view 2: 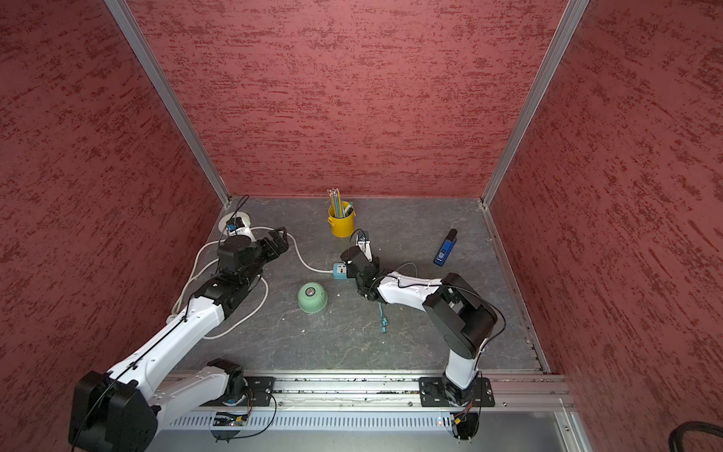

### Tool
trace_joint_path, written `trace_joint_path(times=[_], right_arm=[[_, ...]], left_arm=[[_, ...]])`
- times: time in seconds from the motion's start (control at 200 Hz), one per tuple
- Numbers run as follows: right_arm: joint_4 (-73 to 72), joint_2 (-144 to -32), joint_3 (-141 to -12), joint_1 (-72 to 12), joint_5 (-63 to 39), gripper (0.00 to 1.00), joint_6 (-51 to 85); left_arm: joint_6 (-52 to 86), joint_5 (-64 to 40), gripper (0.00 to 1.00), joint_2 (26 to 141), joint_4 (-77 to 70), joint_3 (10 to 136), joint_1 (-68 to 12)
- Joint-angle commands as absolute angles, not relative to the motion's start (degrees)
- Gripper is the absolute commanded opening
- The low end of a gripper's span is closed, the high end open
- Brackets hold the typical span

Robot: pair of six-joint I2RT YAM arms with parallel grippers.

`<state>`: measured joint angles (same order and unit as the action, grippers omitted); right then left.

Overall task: Charge the cordless meat grinders
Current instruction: Insert the charging cable into the plug.

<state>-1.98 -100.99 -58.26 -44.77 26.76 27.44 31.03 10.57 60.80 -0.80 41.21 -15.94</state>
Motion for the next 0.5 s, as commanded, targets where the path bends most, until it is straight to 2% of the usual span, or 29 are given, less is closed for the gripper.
trace_joint_path(times=[0.0, 0.185, 0.306, 0.496], right_arm=[[2.67, -96.08, -61.98, -44.74, 24.27, 0.43, 25.38], [3.64, -88.43, -62.03, -44.80, 18.77, 0.67, 22.60], [5.76, -80.85, -58.85, -44.57, 15.01, 0.70, 20.28], [15.58, -71.69, -54.86, -42.85, 15.06, 0.72, 21.10]], left_arm=[[29.81, 10.52, 1.00, 59.85, 0.46, 42.53, -15.29], [28.08, 10.21, 1.00, 59.21, 1.20, 43.39, -14.87], [25.08, 8.51, 1.00, 58.12, 1.55, 43.95, -14.43], [20.92, 2.90, 0.98, 57.44, 2.11, 45.84, -14.54]])
